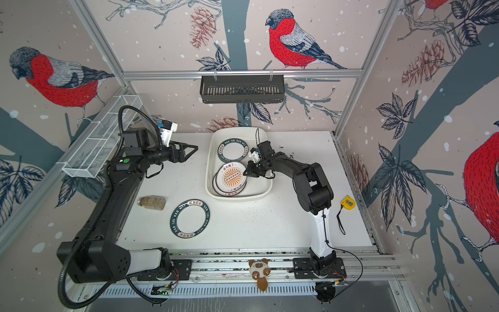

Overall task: Place the plates into the plastic bin on the countertop
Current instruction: Place the plate in the plastic bin.

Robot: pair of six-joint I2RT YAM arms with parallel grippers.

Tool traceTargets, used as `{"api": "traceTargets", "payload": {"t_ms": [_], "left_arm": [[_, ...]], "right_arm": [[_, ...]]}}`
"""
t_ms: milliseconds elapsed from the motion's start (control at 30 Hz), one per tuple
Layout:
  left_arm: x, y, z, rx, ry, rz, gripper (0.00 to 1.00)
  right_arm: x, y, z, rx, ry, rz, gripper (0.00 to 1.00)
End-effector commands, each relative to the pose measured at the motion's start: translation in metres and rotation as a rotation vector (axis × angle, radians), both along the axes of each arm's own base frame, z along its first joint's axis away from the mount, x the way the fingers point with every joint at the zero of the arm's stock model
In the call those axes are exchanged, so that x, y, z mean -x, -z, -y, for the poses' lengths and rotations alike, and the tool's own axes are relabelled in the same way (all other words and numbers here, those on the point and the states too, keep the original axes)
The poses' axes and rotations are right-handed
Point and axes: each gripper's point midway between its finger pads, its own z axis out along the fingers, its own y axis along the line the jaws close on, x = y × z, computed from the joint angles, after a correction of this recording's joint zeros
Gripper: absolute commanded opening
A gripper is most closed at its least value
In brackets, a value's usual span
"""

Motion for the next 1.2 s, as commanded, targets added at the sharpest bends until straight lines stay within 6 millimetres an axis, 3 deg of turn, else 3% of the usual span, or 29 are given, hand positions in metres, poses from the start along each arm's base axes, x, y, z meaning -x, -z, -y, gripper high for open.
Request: {"api": "traceTargets", "payload": {"t_ms": [0,1167], "left_arm": [[0.003,-0.005,0.002,-0.002,0.019,0.020,0.83],[0.004,-0.003,0.006,-0.004,0.020,0.012,0.83]], "right_arm": [[0.001,-0.001,0.000,0.002,-0.003,-0.005,0.14],[0.003,0.011,0.006,0.045,0.004,-0.011,0.24]]}}
